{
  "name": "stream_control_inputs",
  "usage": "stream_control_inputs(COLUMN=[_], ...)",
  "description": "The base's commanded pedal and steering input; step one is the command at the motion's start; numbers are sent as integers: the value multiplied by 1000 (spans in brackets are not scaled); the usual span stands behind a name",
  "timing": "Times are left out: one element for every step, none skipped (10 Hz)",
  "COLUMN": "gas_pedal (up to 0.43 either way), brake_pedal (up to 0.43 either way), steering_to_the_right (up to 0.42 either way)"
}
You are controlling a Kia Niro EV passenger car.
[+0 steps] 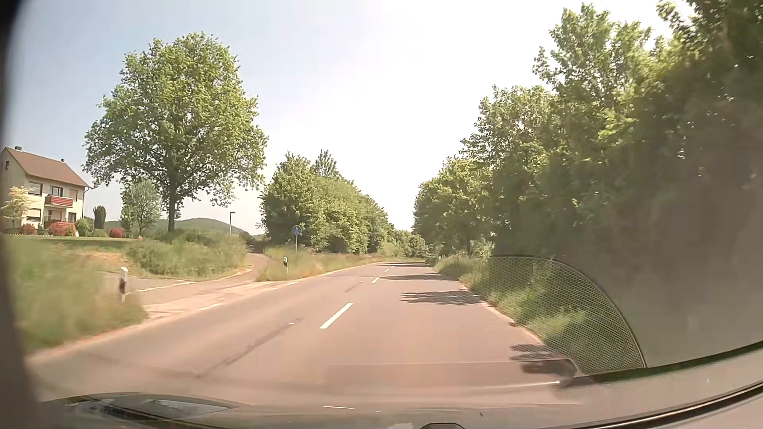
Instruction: Follow the waypoints while adhering to traffic rules and regulations
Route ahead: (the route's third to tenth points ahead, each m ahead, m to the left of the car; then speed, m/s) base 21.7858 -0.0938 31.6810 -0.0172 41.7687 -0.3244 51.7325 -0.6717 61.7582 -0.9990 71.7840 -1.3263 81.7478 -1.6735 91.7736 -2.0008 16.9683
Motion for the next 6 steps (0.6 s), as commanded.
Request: stream_control_inputs(gas_pedal=[169,169,177,177,177,177], brake_pedal=[0,0,0,0,0,0], steering_to_the_right=[-5,-5,-5,-5,-5,-5])
